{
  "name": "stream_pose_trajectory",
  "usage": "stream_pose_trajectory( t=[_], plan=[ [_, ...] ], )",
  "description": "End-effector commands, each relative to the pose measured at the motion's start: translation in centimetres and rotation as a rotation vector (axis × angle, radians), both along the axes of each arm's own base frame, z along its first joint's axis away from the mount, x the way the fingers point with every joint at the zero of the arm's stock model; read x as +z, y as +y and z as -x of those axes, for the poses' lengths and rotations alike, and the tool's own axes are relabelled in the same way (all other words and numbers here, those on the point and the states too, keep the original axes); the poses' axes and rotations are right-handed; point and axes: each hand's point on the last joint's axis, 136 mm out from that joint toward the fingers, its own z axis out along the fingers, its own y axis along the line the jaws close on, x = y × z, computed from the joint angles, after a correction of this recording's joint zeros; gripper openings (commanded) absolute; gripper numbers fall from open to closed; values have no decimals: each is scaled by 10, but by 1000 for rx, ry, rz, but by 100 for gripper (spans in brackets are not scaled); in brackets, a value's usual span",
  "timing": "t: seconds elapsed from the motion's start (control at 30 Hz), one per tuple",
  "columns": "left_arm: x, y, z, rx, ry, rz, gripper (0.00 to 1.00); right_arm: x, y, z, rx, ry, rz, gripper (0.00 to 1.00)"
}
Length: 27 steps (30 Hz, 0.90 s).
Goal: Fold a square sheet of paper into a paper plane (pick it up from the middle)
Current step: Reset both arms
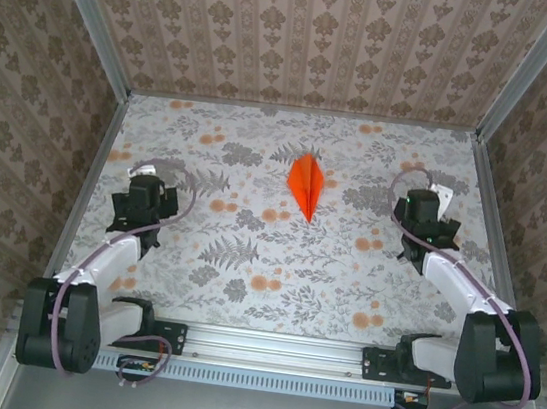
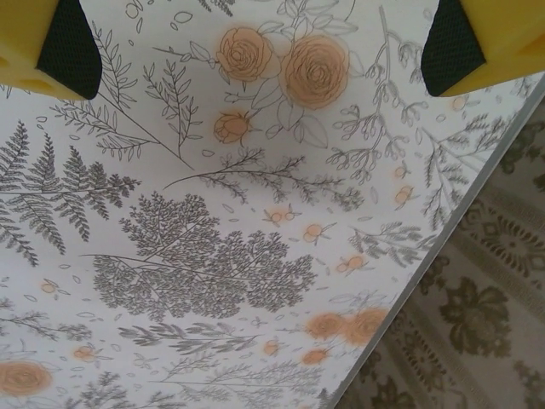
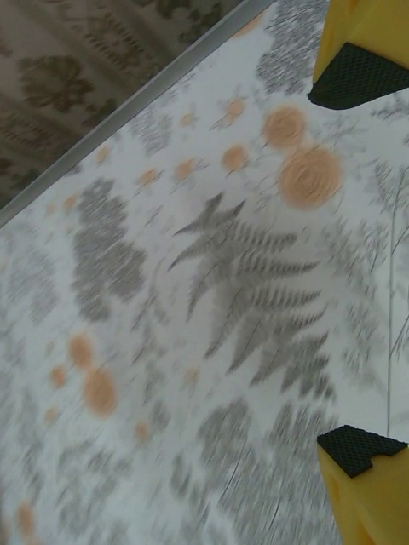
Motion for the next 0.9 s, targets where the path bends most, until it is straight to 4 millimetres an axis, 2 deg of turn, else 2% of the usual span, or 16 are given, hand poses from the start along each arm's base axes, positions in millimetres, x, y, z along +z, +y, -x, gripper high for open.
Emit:
stream_pose_trajectory(
  t=[0.0,0.17,0.23,0.3,0.47,0.5,0.7,0.87],
  plan=[
    [22,-22,-29,-187,-142,-54,100,17,-1,-21,51,-181,9,100],
    [9,-36,-45,-276,-177,-35,100,7,17,-36,188,-221,7,100],
    [11,-41,-51,-300,-200,-24,100,7,21,-39,221,-244,14,100],
    [14,-40,-54,-297,-246,-19,100,7,26,-41,258,-256,17,100],
    [2,-35,-63,-277,-242,-11,100,8,33,-44,314,-330,-7,100],
    [1,-33,-64,-270,-240,-11,100,0,36,-45,329,-321,-12,100],
    [-12,-29,-70,-248,-211,-3,100,-19,46,-57,390,-289,-26,100],
    [-14,-27,-70,-243,-221,-5,100,-21,47,-58,396,-277,-28,100]
  ],
)
